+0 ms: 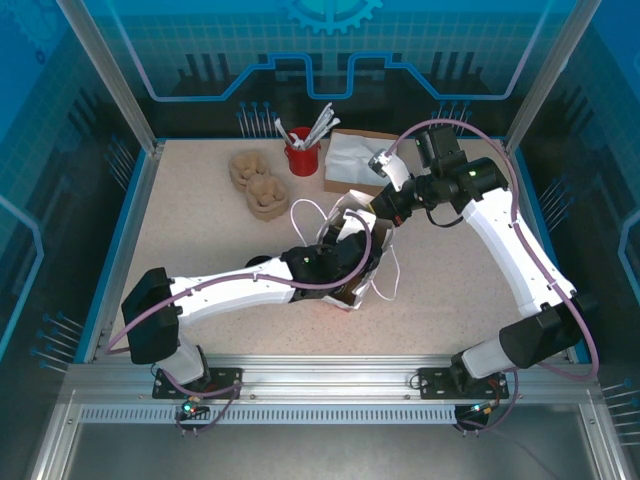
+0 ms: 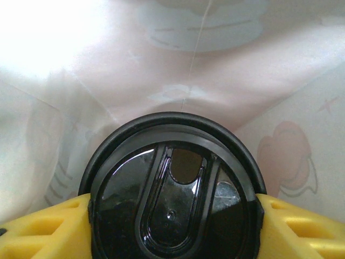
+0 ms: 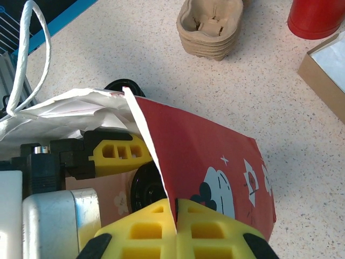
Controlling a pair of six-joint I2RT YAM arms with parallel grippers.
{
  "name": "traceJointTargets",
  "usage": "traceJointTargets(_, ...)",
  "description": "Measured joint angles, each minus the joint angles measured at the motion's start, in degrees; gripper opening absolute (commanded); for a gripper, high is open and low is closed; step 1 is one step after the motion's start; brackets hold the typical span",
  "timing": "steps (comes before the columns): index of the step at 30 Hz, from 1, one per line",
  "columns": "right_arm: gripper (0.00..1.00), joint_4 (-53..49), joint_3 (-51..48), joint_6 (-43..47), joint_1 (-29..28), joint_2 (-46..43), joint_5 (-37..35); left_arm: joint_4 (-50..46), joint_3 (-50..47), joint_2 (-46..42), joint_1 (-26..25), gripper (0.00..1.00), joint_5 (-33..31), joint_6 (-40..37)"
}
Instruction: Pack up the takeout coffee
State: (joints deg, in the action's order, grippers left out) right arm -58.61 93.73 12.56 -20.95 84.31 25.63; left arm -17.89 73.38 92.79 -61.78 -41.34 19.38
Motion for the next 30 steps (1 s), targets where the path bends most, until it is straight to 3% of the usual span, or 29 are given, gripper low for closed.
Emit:
traceJointTargets(19,0.0,0.09,-0.17,-0.02,-0.63,-2.47,3.06,0.17,-1.51,0.28,0.33,0.59,-1.33,-1.55)
traceJointTargets(30,0.0,1.84,-2.36,-0.04,-0.87,-2.47,2.84,-4.98,1.53,3.58,1.05,0.59,-0.61,0.59)
